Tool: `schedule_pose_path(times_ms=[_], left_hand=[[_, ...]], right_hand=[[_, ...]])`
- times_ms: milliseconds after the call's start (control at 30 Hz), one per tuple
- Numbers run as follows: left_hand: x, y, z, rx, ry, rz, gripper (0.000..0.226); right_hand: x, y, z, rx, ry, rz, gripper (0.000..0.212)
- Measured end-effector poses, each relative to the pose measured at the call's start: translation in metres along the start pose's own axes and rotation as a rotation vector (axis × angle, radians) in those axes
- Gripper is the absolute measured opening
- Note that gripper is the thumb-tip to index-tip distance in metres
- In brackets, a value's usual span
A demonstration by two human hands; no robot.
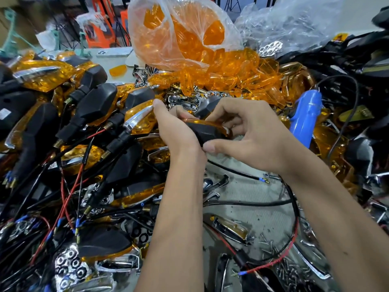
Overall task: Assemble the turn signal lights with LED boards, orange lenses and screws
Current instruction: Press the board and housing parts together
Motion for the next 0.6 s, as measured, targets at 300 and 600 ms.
schedule_pose_path(times_ms=[300, 600], left_hand=[[-0.003, 0.013, -0.014, -0.330, -0.037, -0.151, 0.080], [0.003, 0.016, -0.016, -0.478, 0.000, -0.477, 0.081]], right_hand=[[0.013, 0.011, -0.005, -0.144, 0.393, 0.866, 0.039], [0.015, 0.013, -0.008, -0.221, 0.437, 0.837, 0.038]])
Point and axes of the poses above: each hand's wrist, its own z-axis towards the middle knuckle, its own y-axis out of the palm, x = y × z, the point moved 4 cm from there along z, towards the middle knuckle, and after that the axes turned 4 degrees about -z, right-handed, at the moved point
